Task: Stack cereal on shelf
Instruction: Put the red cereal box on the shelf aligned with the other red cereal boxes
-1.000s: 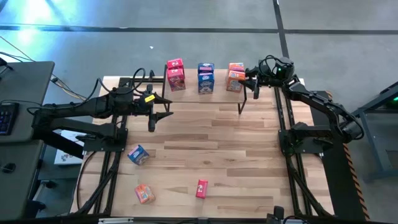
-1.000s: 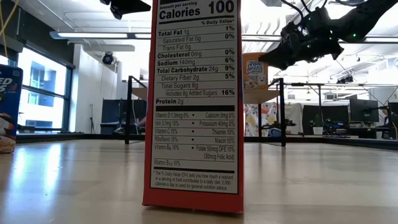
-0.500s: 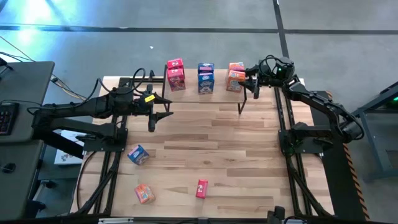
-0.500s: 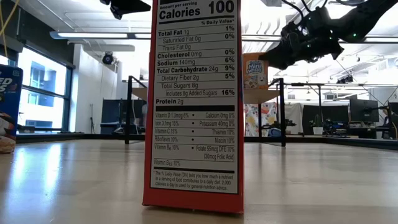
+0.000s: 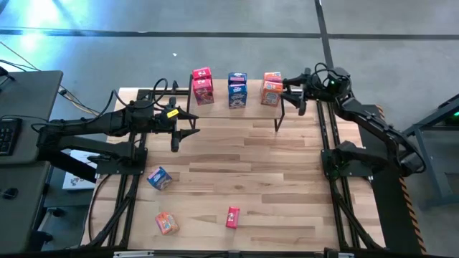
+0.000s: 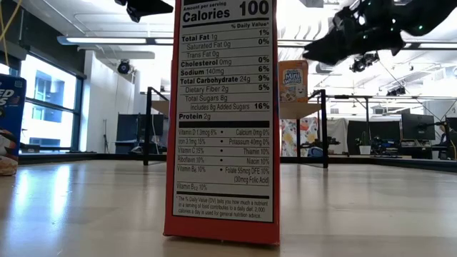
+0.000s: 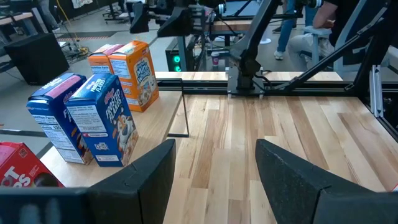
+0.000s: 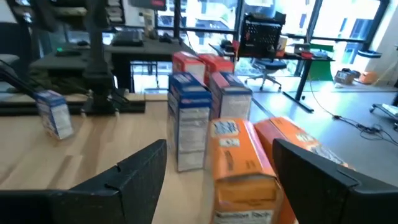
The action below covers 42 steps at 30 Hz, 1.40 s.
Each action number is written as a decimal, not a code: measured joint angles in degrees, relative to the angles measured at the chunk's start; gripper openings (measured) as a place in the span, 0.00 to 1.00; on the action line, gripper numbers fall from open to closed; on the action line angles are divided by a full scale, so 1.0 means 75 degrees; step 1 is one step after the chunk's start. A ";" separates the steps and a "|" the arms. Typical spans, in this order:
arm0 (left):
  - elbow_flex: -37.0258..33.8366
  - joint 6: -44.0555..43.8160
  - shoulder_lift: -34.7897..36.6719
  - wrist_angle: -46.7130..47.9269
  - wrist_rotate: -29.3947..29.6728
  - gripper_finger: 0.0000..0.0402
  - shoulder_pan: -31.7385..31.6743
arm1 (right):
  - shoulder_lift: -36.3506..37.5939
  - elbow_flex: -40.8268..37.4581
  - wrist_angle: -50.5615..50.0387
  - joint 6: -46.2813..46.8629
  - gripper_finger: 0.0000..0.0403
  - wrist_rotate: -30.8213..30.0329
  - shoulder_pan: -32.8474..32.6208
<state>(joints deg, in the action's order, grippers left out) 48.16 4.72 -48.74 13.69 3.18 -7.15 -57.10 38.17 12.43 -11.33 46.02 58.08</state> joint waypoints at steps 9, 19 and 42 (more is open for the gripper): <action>0.0000 -0.0001 -0.0002 0.0000 0.0000 0.53 0.0002 | 0.0753 0.0000 -0.0284 0.0067 0.71 0.0128 -0.1065; 0.0000 0.0001 -0.0002 0.0000 0.0000 0.53 0.0001 | 0.0883 0.0000 -0.0675 0.0155 0.71 0.0114 -0.2577; 0.0000 0.0001 -0.0002 0.0000 0.0000 0.53 0.0002 | 0.0866 0.0000 -0.0581 0.0112 0.71 -0.1917 -0.6091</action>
<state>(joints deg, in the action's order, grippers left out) 48.16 4.72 -48.75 13.69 3.18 -7.14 -50.61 38.17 8.07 -10.50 31.64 12.40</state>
